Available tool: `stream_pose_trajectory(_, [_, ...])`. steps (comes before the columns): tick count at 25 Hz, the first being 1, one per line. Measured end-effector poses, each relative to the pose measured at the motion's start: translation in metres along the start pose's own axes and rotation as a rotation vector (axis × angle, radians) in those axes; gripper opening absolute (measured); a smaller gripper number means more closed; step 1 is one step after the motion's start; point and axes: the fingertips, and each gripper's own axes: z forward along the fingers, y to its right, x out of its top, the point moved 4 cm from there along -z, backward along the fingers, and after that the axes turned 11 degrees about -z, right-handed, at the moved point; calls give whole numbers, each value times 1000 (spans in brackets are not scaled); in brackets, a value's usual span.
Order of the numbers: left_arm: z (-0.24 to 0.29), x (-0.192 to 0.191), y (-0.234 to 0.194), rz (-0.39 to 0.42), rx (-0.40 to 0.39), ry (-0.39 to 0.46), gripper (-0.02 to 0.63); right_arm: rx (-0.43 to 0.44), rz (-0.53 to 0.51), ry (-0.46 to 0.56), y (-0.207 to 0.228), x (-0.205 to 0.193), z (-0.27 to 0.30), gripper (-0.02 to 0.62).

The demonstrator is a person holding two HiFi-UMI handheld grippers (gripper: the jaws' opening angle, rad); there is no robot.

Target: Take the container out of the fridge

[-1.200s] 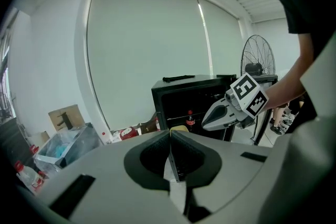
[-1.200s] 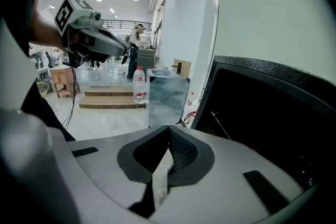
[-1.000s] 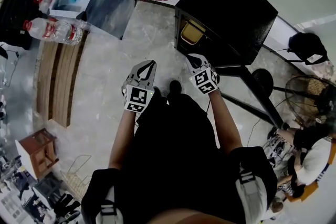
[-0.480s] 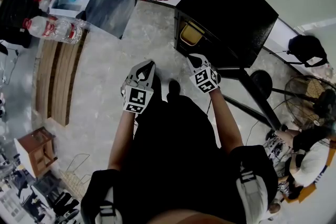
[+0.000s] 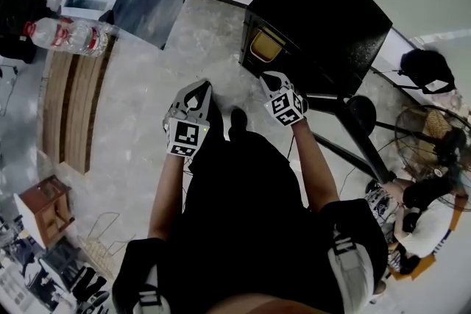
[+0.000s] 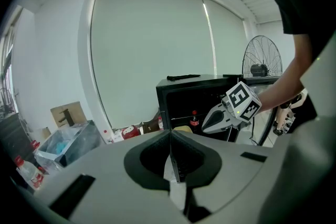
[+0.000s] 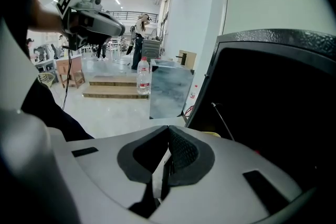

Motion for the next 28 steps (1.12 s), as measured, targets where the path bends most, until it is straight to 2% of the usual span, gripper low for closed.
stream_pose_trajectory(12, [-9,-11,-20,-36,51,-14,21,18,-54,-66,6,-10,43,0])
stream_pose_trajectory(16, [-14,-15,-30,-60,86,-18,23,45,-16,-50,5,-20,63,10])
stream_pose_trajectory(22, [-12,-14,-52,-70,116,-21,23,32,-30,-117,15,-35,89,31])
stream_pose_trajectory(28, [-1,-6,-68,-57,107,-28,21,18,-19,-178,28,-49,108,37])
